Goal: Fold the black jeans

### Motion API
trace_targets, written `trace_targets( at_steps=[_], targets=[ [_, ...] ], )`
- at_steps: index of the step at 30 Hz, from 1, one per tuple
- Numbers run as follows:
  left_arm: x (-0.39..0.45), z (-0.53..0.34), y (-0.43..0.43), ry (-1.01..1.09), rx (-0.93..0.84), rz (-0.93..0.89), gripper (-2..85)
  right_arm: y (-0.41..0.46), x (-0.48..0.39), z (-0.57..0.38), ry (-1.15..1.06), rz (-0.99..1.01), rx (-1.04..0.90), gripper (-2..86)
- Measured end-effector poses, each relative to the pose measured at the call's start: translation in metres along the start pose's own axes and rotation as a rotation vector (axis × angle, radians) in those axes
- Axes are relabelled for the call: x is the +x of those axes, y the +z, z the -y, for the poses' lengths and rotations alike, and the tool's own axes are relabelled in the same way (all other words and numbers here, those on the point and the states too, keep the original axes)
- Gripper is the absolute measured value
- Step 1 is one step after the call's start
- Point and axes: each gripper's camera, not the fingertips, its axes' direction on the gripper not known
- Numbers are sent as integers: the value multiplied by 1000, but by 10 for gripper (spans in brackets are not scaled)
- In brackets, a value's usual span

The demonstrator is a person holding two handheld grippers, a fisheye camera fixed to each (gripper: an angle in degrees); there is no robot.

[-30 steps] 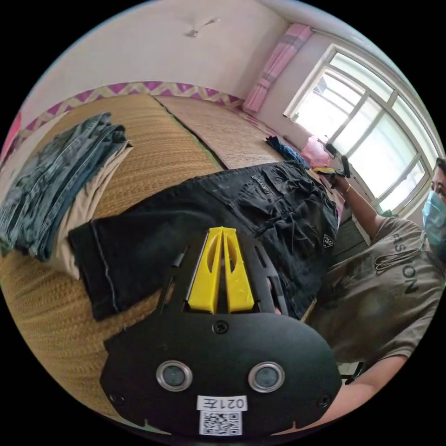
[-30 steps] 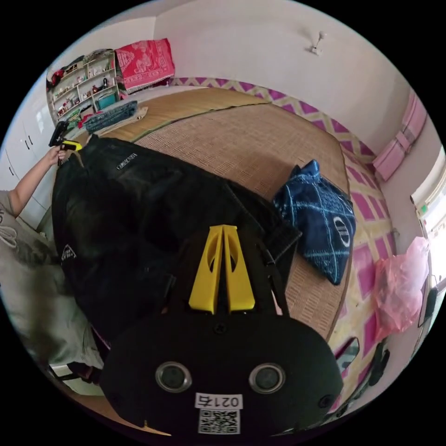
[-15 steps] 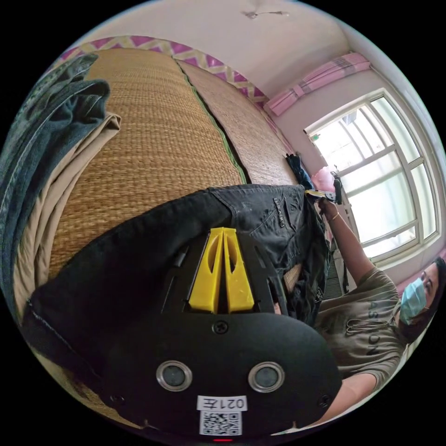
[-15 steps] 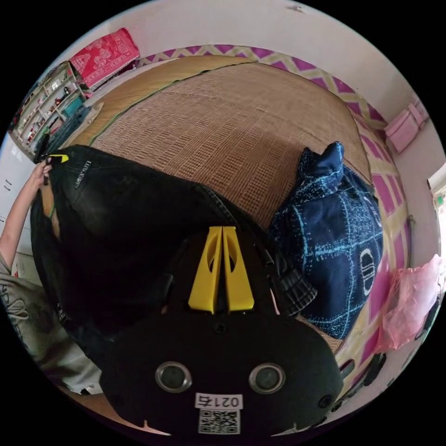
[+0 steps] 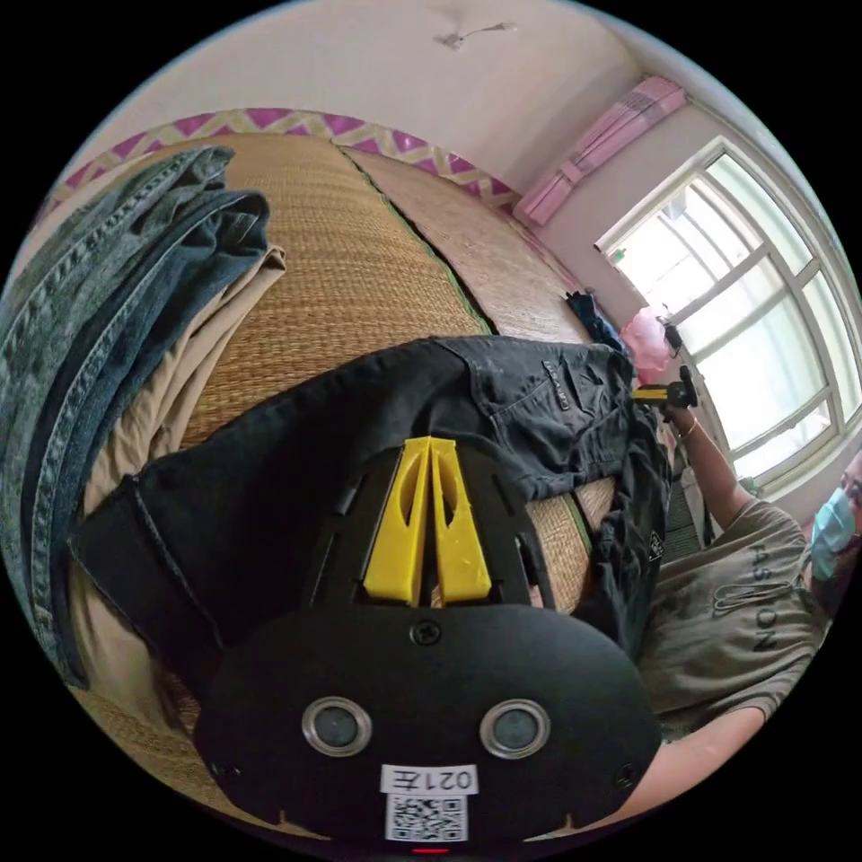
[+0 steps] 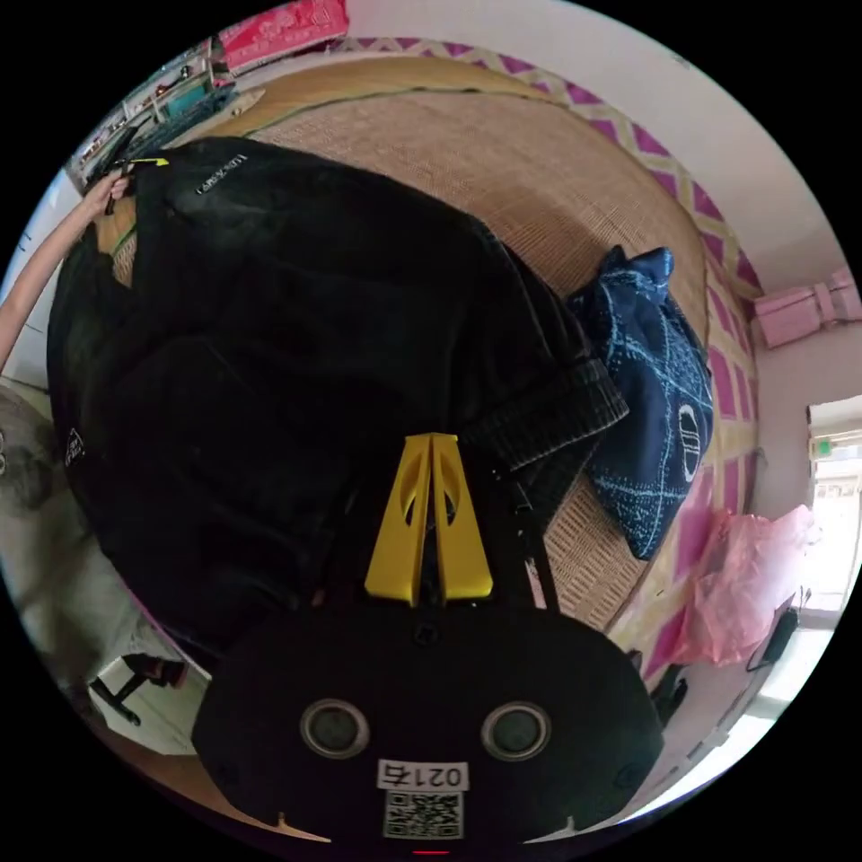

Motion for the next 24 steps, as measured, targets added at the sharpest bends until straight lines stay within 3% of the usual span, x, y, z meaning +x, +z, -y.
trace_targets(
  at_steps=[5, 7, 10, 12, 14, 19, 22, 24],
  targets=[
    [5, -18, -19, -53, 38, 77, -9, -12, -9, -7, 36, -120, -78, -9],
    [17, -30, -34, 1, 88, 40, -9, -34, -15, -20, 48, -109, -45, -9],
    [33, -53, -53, 41, 159, -44, -10, -54, -31, -49, 17, 71, -11, -9],
    [42, -65, -54, 51, 158, -69, -10, -27, -47, -70, -9, -15, -108, -9],
    [55, -79, -51, 65, 135, -79, -10, -28, -44, -86, 44, -12, -35, -9],
    [78, -117, -60, 88, 142, -99, -10, -37, -47, -103, 116, -84, -100, -8],
    [85, -147, -69, 65, 182, -156, -9, -60, -66, -128, 78, -2, 47, -8],
    [88, -164, -68, 57, 172, -188, -9, -30, -74, -149, 96, -68, -76, -8]
  ],
)
